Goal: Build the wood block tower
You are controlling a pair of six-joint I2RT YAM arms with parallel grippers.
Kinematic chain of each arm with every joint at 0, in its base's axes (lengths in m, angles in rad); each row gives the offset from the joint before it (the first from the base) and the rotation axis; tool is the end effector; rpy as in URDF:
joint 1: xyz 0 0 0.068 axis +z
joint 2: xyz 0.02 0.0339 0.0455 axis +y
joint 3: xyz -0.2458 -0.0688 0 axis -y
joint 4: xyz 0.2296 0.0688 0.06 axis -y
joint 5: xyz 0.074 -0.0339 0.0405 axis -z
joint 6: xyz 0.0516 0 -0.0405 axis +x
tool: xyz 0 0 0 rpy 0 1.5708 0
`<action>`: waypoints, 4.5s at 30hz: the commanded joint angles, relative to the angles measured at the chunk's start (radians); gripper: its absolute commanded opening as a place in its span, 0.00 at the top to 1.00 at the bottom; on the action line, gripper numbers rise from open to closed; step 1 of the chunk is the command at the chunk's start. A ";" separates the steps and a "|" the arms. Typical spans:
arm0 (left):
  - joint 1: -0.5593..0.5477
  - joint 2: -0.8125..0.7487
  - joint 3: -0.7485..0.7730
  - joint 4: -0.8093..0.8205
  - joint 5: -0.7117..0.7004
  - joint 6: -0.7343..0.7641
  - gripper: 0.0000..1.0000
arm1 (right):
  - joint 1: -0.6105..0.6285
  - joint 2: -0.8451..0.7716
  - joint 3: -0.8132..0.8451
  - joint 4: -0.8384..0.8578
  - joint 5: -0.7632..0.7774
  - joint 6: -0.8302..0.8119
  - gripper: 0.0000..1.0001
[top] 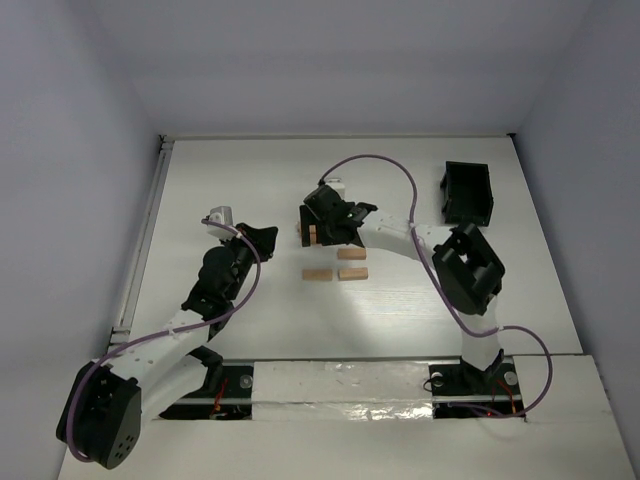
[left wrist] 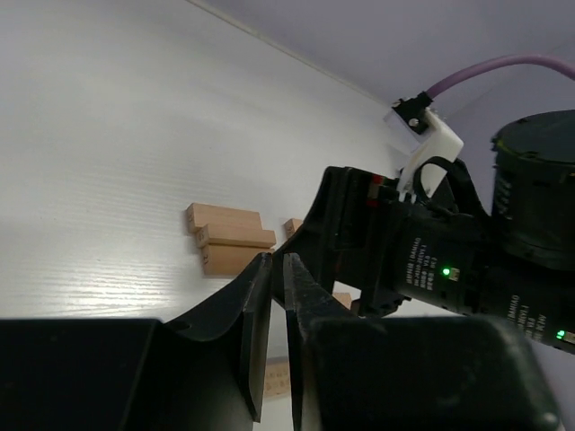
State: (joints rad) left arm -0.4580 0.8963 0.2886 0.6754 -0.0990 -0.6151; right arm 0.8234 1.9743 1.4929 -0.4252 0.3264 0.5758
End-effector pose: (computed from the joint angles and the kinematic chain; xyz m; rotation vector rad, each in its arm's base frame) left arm 0.1945 -0.0902 0.2321 -0.2039 1.5414 -0.7832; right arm 0.3000 0.2994 0.1897 -0.1626 2.4205 0.2327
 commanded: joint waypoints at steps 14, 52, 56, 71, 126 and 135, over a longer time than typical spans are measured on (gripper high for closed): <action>0.004 0.030 0.032 0.039 0.016 -0.008 0.89 | 0.019 0.161 0.174 -0.047 -0.003 0.007 0.01; 0.004 0.046 0.040 0.041 0.041 -0.009 0.89 | 0.056 0.055 0.043 -0.001 0.026 0.096 0.27; 0.004 0.044 0.040 0.044 0.047 -0.009 0.89 | 0.083 0.054 0.023 0.002 0.031 0.116 0.27; 0.004 0.053 0.040 0.050 0.061 -0.008 0.88 | 0.083 0.075 0.018 -0.010 0.077 0.134 0.24; 0.004 0.024 0.035 0.030 0.016 0.003 0.88 | 0.074 0.064 0.015 -0.003 0.099 0.090 0.12; 0.004 0.006 0.034 0.020 0.001 0.003 0.88 | 0.074 0.026 0.003 -0.004 0.103 0.093 0.07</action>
State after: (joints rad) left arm -0.4580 0.9260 0.2886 0.6735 -0.0841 -0.6220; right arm 0.9024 2.0644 1.4944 -0.4454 0.3969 0.6697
